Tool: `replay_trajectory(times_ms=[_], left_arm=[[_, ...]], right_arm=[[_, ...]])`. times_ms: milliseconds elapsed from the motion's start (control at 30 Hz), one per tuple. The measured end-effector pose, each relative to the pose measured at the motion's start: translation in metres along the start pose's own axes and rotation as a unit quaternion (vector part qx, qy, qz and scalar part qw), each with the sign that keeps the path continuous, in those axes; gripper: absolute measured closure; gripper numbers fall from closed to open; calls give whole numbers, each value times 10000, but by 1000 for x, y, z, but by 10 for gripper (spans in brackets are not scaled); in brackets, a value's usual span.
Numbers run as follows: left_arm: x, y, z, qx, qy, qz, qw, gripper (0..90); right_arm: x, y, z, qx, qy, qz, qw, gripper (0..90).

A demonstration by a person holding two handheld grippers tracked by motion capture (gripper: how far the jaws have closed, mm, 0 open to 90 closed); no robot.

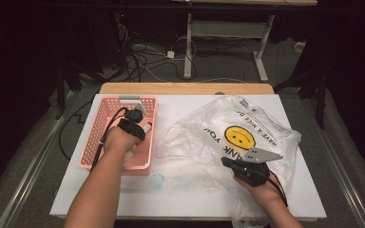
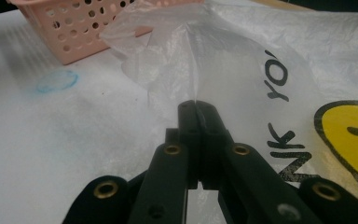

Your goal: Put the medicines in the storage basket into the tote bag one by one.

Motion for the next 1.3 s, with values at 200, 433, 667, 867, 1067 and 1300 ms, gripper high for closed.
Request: replay_trajectory(times_ms=[200, 433, 667, 867, 1067, 1300], left_arm=[[0, -7, -1, -159, 37, -12, 9999, 671], [-3, -27, -1, -546, 128, -118, 9984, 671], [-6, -42, 4, -933, 191, -86, 9954, 674], [-9, -49, 13, -1015, 361, -125, 9941, 677], [-9, -37, 16, -651, 540, -246, 9961, 676], [-5, -17, 12, -309, 403, -201, 9985, 672]], right_arm=[[-2, -8, -9, -227, -3, 60, 9997, 900], [-6, -13, -13, -363, 43, 120, 9993, 900], [-8, -15, -14, -395, 70, 144, 9991, 900], [-8, -16, -14, -408, 85, 150, 9990, 900], [-5, -14, -14, -377, 66, 120, 9992, 900], [-7, -14, -10, -342, 113, 123, 9993, 900]])
Point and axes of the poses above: each handheld gripper's, and its own axes: y roughly forward along the jaws, z roughly out of its underside, x roughly to its left, the point moved 9 cm from there along y, roughly forward along the jaws, and after that the axes turned 2 degrees about y, right-handed, at the moved point
